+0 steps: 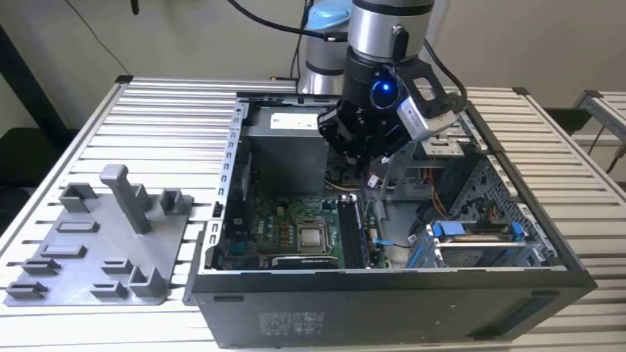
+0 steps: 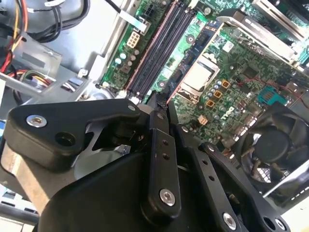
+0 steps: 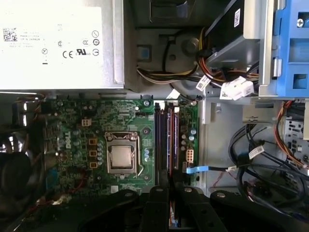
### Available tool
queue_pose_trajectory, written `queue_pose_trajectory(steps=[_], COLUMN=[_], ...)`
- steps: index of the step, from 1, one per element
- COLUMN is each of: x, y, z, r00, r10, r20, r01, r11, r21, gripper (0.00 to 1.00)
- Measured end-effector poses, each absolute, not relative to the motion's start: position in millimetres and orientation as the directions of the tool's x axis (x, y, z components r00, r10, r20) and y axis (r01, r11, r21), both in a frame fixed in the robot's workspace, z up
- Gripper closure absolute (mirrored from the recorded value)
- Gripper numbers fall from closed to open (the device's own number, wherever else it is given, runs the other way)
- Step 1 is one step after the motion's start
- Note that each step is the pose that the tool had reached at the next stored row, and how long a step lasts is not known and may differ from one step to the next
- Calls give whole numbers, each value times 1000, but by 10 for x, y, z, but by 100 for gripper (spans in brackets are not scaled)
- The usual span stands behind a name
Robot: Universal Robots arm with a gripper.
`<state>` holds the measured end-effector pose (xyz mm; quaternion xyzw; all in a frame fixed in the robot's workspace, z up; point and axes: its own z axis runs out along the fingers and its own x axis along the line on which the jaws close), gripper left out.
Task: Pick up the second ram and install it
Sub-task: 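Insert the second ram into the second slot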
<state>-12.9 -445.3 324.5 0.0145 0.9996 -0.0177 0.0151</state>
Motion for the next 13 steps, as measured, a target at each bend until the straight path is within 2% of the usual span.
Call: queue_pose_trajectory(steps=[13], x=[-141], y=[-4485], z=[3010], r00=[-999], r10=[28], r20=[-31], r01=[29], r11=[999], r21=[-35], gripper=[86])
